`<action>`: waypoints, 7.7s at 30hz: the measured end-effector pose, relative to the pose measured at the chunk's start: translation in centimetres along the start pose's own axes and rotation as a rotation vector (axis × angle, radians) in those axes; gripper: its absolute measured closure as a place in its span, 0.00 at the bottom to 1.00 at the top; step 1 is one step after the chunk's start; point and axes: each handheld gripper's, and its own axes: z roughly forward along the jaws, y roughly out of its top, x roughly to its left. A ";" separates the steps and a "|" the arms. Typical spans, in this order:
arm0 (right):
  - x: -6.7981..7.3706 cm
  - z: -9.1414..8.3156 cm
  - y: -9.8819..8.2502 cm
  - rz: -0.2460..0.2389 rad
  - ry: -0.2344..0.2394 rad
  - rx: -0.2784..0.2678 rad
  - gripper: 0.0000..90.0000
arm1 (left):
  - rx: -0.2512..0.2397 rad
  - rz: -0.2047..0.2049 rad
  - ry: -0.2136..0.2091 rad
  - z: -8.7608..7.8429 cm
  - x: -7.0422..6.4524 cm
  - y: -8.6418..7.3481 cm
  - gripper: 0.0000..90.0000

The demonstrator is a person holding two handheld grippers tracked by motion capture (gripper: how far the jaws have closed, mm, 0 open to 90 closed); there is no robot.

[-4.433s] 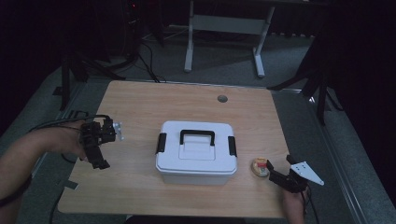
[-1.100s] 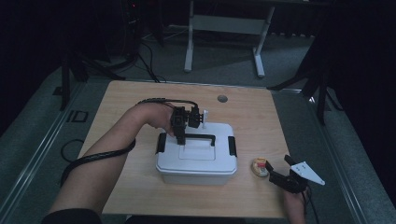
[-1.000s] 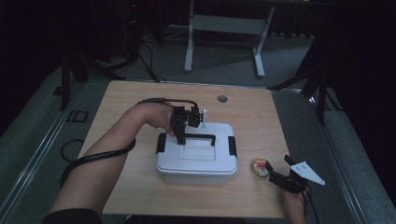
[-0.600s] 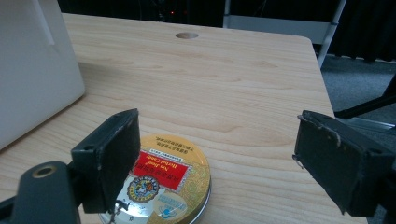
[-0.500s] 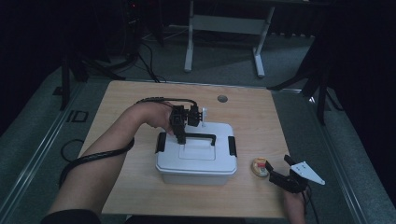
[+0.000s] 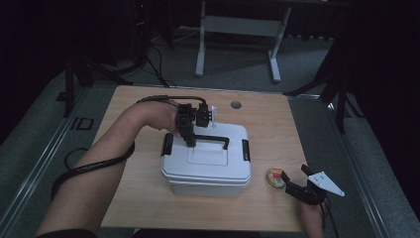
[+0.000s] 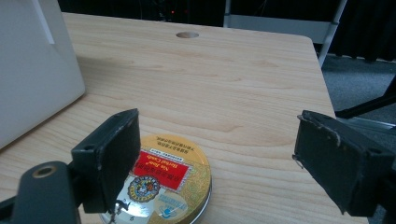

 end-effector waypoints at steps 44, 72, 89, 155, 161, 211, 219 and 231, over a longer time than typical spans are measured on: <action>0.3 0.2 0.1 -0.013 -0.021 0.022 0.16 | -0.111 -0.399 0.083 -3.0 -3.8 -22.6 0.92; 0.6 0.3 0.1 -0.040 -0.035 0.034 0.16 | -0.179 -0.595 0.080 6.9 -2.2 -29.9 0.92; 0.6 0.3 0.1 -0.043 -0.030 0.034 0.16 | -0.198 -0.651 0.024 13.1 -0.5 -30.0 0.92; -2.2 -0.5 5.2 -0.546 0.582 0.836 0.20 | -0.146 -0.668 -0.007 12.7 -0.1 -29.3 0.40; -0.9 -0.9 4.8 -0.645 0.538 1.018 0.14 | -0.138 -0.667 -0.006 12.4 -0.2 -29.3 0.40; 4.3 8.3 8.8 -0.996 0.617 1.026 0.16 | -0.115 -0.649 -0.033 12.7 -0.2 -28.5 0.40; 4.2 9.7 7.6 -1.016 0.605 1.068 0.17 | -0.109 -0.648 -0.032 12.7 -0.1 -28.4 0.40; 4.6 9.6 8.1 -1.049 0.624 1.061 0.22 | -0.104 -0.640 -0.029 12.4 -0.1 -28.5 0.40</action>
